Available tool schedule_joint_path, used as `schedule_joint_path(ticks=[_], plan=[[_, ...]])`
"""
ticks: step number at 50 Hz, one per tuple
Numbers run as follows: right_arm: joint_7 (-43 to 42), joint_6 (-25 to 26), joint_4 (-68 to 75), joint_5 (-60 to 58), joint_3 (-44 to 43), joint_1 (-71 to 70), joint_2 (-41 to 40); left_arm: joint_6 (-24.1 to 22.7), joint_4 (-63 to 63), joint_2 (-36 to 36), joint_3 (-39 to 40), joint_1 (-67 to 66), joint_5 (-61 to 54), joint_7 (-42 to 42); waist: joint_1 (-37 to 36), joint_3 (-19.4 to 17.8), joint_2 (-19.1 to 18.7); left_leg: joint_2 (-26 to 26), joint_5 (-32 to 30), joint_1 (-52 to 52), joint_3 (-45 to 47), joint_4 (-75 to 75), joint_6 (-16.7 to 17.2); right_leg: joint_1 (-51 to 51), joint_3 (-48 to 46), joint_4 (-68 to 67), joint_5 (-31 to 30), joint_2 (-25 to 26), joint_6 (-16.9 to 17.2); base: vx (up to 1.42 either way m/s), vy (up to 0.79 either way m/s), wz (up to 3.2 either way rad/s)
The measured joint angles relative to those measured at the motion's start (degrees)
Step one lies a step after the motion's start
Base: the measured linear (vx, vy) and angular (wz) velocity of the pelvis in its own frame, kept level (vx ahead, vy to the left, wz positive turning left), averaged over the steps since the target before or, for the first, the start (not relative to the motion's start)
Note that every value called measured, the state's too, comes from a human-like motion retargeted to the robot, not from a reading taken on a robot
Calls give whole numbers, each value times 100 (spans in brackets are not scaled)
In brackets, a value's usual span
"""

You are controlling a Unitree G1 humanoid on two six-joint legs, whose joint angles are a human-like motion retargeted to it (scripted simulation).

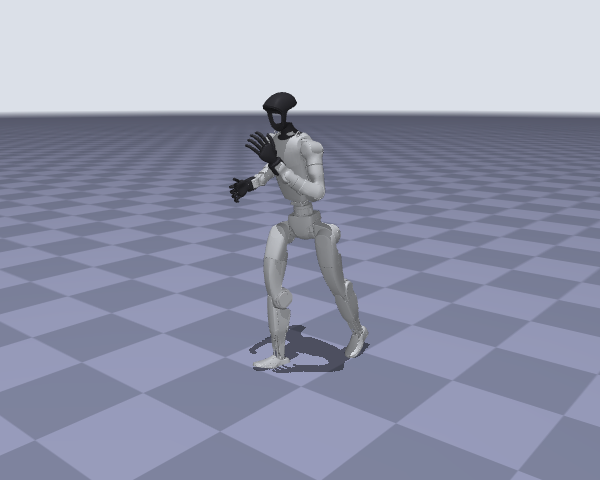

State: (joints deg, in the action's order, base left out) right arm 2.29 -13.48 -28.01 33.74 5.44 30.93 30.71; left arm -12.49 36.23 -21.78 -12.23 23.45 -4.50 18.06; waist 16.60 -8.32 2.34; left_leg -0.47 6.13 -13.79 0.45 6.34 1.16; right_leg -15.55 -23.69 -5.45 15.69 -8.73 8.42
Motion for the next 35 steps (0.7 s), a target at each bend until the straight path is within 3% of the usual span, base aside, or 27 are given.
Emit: schedule_joint_path(ticks=[2,5,7,10,12,15,18,20,23,26,28,30,32,35], plan=[[-66,-55,154,-471,231,-595,-273,-61,-84,181,167,-438,-16,-284,-228,-280,221,-210,-50,-409,-47,560,-425,217,502,117,-82,-21,-118,130,-28,-137],[-224,-197,613,-838,708,-1709,-697,-150,-579,478,436,-1394,5,-954,-584,-561,446,-243,843,306,578,3369,-1040,397,1103,-648,-226,-223,-530,119,-15,-117],[-614,-300,1131,-896,990,-2735,-938,-71,-1179,543,626,-2220,-59,-987,-762,-664,229,221,1603,1291,837,5162,-1272,233,1215,-1549,480,-105,-727,110,-8,-64],[-965,-388,1149,-1005,924,-3966,-1144,-87,-1587,322,802,-3692,-808,-1272,-1239,-503,9,459,2313,2774,797,6236,-1376,166,1295,-2099,1089,68,-590,115,-6,-59],[-967,-503,420,-476,718,-4123,-1356,-291,-1209,-277,877,-4614,-1441,-1496,-1867,-211,205,246,2319,3384,878,5585,-1299,478,1396,-1690,920,45,-342,125,-3,-84],[-934,-586,-669,95,604,-4038,-1581,-440,-673,-1325,1202,-5511,-1876,-1584,-2886,117,689,22,1941,3520,1486,3170,-1127,1169,1616,-819,199,-88,7,131,7,-100],[-421,-432,-1176,278,748,-3824,-1515,-434,-526,-1624,1619,-5767,-2069,-1910,-3432,214,624,126,1324,3003,2281,501,-532,2159,1904,-82,-759,144,86,132,22,-79],[10,-359,-1183,316,1014,-3563,-1406,-385,-580,-1429,1708,-5506,-1997,-2220,-3445,88,323,237,1126,2670,2333,-259,-155,2860,2192,-35,-1097,378,-166,129,29,-19],[317,-421,-510,-215,1587,-3137,-1292,-487,-1112,-882,1225,-4281,-1051,-1981,-3128,-236,-152,517,1000,2252,1702,178,-331,2812,2154,-2045,-553,556,-780,118,29,20],[6,-437,876,-1095,1882,-2749,-1228,-459,-2093,-397,391,-2449,55,-1144,-2661,-437,32,338,1991,2342,1468,1572,-879,1569,2120,-4644,388,61,-1184,103,26,43],[-146,-480,1529,-1787,1742,-2338,-1075,-416,-2380,-142,97,-1223,849,-611,-2266,-404,183,169,2490,2407,1475,2138,-858,672,2372,-5429,863,-25,-1281,101,23,62],[-56,-630,1435,-1983,1430,-1687,-746,-397,-2104,178,88,-216,1399,-231,-1742,-239,116,99,2609,2214,1464,2114,-578,34,2447,-5230,1050,139,-1204,106,21,81],[42,-689,970,-1596,1025,-1005,-262,-275,-1684,565,92,637,1606,131,-1105,-7,-143,62,2414,1847,1362,1725,-316,-226,2182,-4003,820,297,-985,113,16,90],[45,-389,565,-1144,309,-269,320,22,-1189,805,-135,1466,1662,532,-187,216,-315,-237,1758,1003,1129,1052,-171,0,1635,-1231,-268,332,-489,124,5,59]])
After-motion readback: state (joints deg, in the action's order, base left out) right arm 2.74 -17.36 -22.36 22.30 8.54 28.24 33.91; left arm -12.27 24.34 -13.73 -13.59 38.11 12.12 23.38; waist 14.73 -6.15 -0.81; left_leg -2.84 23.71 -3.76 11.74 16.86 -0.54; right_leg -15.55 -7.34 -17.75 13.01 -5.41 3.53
